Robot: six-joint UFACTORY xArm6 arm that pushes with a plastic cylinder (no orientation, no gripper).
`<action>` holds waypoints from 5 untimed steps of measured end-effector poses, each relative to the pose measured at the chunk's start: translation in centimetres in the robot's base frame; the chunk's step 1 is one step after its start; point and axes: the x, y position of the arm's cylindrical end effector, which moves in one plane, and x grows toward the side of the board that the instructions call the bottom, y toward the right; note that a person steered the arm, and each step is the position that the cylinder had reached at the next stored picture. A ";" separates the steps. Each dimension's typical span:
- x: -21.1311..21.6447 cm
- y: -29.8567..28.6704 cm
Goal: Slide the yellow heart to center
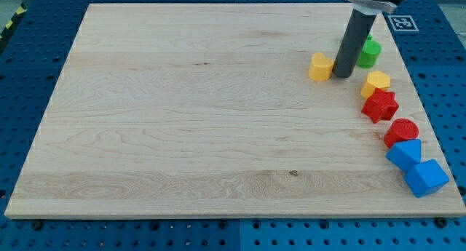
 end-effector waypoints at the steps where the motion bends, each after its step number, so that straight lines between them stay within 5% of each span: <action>1: -1.6 -2.0; 5: -4.7 -12.2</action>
